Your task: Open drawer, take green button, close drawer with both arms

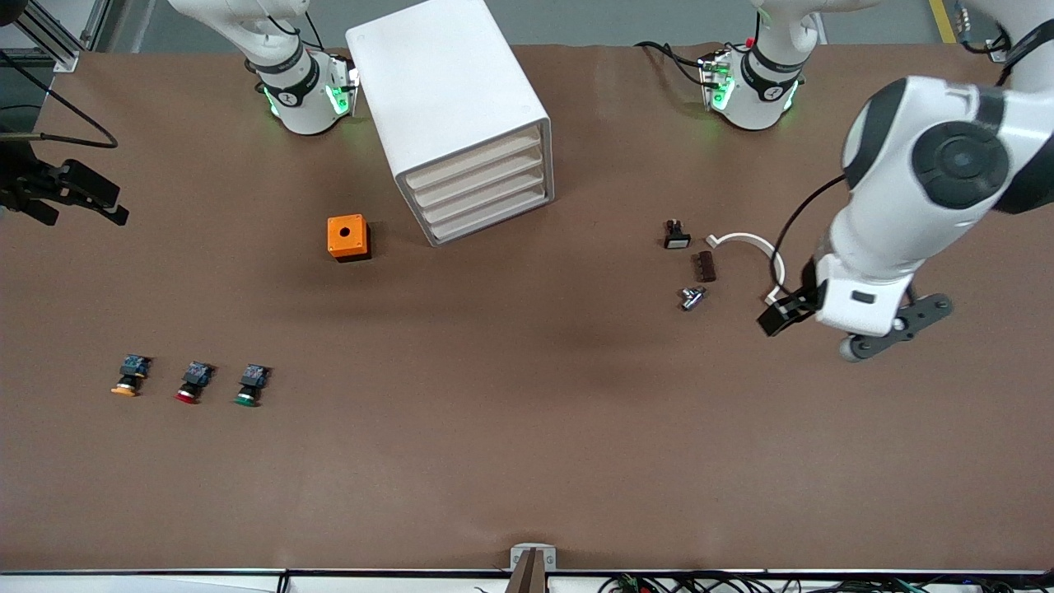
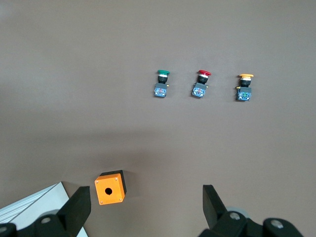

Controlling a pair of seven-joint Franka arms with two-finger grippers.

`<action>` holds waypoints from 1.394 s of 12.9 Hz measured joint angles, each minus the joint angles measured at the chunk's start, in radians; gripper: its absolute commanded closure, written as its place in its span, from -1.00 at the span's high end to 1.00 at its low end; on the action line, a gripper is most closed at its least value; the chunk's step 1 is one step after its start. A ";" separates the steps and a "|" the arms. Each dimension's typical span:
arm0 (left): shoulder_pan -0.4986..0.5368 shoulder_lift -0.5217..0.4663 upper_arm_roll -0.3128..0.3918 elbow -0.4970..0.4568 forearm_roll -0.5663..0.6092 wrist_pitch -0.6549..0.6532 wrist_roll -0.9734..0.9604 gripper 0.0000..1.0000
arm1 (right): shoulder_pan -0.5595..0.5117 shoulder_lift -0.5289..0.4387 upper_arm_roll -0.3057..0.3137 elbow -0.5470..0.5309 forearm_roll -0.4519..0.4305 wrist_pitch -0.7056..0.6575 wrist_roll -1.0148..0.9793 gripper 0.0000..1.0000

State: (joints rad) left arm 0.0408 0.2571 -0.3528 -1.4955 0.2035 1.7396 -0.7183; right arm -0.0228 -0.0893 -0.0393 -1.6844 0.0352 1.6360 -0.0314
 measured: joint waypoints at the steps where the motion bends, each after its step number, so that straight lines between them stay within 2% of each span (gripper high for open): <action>1: 0.016 -0.026 0.000 0.000 0.000 -0.031 0.052 1.00 | 0.000 0.000 0.000 0.000 -0.003 0.000 0.000 1.00; 5: 0.050 -0.107 0.000 -0.001 0.000 -0.136 0.216 1.00 | 0.000 -0.001 -0.001 0.001 -0.038 0.000 0.000 1.00; 9: 0.061 -0.139 0.004 -0.002 0.000 -0.186 0.307 1.00 | 0.000 -0.001 -0.001 0.001 -0.041 -0.001 0.000 1.00; 18: 0.069 -0.155 0.004 -0.002 0.000 -0.213 0.330 1.00 | 0.000 -0.008 0.002 0.039 -0.038 -0.091 0.002 1.00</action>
State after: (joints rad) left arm 0.1101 0.1019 -0.3484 -1.4973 0.2033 1.5264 -0.3888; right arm -0.0227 -0.0969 -0.0370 -1.6452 -0.0030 1.5455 -0.0290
